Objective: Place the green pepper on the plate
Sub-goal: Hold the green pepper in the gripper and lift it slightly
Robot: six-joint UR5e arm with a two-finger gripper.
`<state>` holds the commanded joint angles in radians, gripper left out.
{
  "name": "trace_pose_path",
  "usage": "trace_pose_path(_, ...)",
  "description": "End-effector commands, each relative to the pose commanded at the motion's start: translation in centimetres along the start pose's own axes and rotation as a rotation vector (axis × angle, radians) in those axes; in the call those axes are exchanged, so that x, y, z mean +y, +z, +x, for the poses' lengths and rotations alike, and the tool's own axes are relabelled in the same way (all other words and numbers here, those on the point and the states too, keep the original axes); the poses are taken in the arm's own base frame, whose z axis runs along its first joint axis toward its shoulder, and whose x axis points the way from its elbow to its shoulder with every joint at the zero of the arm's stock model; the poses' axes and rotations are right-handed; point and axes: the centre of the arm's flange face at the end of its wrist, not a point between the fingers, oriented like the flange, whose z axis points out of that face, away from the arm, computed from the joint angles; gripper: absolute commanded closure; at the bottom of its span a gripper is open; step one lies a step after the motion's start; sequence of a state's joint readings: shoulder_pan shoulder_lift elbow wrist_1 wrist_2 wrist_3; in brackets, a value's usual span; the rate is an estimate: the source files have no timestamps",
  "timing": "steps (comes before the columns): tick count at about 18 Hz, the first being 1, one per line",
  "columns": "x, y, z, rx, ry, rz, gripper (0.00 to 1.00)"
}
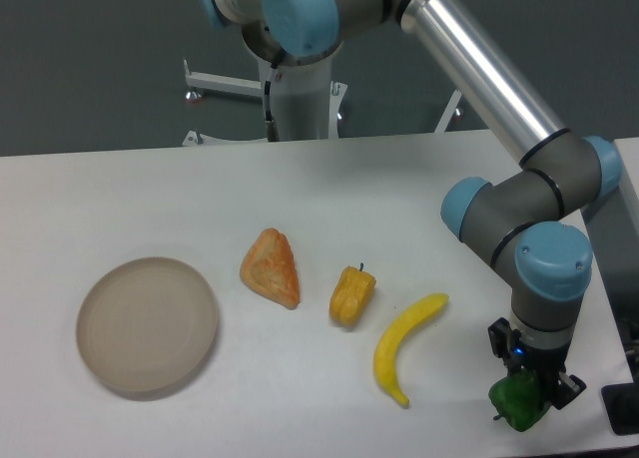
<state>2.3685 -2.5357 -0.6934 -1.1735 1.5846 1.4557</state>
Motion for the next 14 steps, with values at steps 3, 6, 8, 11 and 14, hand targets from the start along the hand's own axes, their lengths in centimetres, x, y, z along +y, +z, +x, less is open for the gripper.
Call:
trace_pose_path(3, -0.1, 0.2, 0.1, 0.003, 0.0, 0.0, 0.76)
trace_pose_path(6, -0.1, -0.4, 0.1, 0.0, -0.012, 0.004, 0.76)
trace_pose_path(8, -0.5, -0.7, 0.3, 0.003, -0.012, 0.012, 0.76)
trace_pose_path(11, -1.4, -1.9, 0.8, 0.009, -0.017, 0.034, 0.76)
trace_pose_path(14, -2.3, -4.2, 2.3, 0.021, -0.052, 0.036, 0.76)
